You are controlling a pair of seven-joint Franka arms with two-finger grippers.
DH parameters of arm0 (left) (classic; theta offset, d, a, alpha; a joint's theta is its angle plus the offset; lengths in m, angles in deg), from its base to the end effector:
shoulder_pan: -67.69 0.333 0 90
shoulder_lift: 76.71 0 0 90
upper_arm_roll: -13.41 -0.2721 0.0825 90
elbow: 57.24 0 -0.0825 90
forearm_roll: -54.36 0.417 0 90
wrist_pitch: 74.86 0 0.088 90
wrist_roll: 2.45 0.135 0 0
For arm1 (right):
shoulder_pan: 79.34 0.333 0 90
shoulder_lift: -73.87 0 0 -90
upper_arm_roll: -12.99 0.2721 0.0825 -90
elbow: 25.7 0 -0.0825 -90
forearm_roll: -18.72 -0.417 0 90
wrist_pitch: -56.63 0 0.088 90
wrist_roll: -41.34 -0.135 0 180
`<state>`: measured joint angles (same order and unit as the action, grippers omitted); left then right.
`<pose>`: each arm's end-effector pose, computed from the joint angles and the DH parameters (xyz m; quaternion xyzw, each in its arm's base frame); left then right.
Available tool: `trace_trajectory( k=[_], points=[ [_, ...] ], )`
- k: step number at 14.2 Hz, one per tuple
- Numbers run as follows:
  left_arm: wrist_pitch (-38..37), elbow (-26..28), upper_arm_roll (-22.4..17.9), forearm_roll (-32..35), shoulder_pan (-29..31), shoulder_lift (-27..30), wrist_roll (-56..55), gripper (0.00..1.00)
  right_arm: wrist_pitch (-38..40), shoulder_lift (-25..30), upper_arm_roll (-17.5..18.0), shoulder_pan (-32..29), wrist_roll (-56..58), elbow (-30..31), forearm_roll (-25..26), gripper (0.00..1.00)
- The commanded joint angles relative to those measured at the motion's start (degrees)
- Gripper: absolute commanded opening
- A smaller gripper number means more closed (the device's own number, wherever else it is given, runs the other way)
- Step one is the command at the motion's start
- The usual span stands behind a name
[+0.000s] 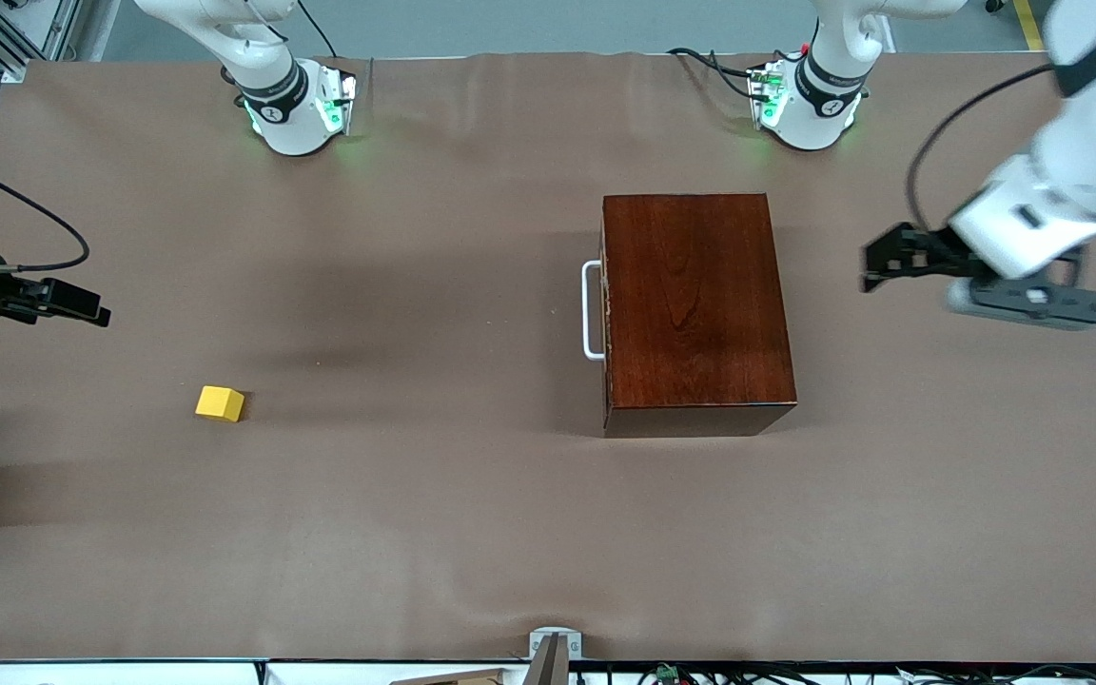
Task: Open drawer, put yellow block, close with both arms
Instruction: 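Move the left gripper to the drawer handle while the right gripper reaches the cube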
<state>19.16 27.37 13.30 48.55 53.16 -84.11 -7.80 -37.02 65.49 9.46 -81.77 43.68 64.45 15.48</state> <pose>0.6061 -0.1693 0.5289 0.9957 -0.0763 0.0086 0.0527 0.6196 -0.0557 0.4682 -0.9982 0.0344 0.0406 0.0266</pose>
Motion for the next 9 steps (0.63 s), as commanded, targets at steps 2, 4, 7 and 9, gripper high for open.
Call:
trace_trajectory(
  k=[2, 4, 7, 9],
  points=[
    [-0.32, -6.91, -0.07, -0.35, -8.22, -5.60, -10.27, 1.00, 0.48, -1.71, -0.07, 0.40, -0.32, -0.77, 0.25, 1.00],
    [-0.06, -8.23, -0.16, 0.27, -13.05, -7.27, -14.66, 1.00, 0.48, -3.91, 0.02, 1.02, -0.32, -1.73, 0.69, 1.00],
    [0.03, -10.78, -0.25, 0.89, -19.82, -9.82, -24.86, 1.00, -2.05, -7.16, 0.02, 0.50, 0.12, -1.82, 0.34, 1.00],
    [0.03, -11.40, -0.60, 0.97, -24.13, -11.22, -28.91, 1.00, -6.35, -9.97, -0.07, 1.11, 0.21, -1.82, 0.60, 1.00]
  ],
)
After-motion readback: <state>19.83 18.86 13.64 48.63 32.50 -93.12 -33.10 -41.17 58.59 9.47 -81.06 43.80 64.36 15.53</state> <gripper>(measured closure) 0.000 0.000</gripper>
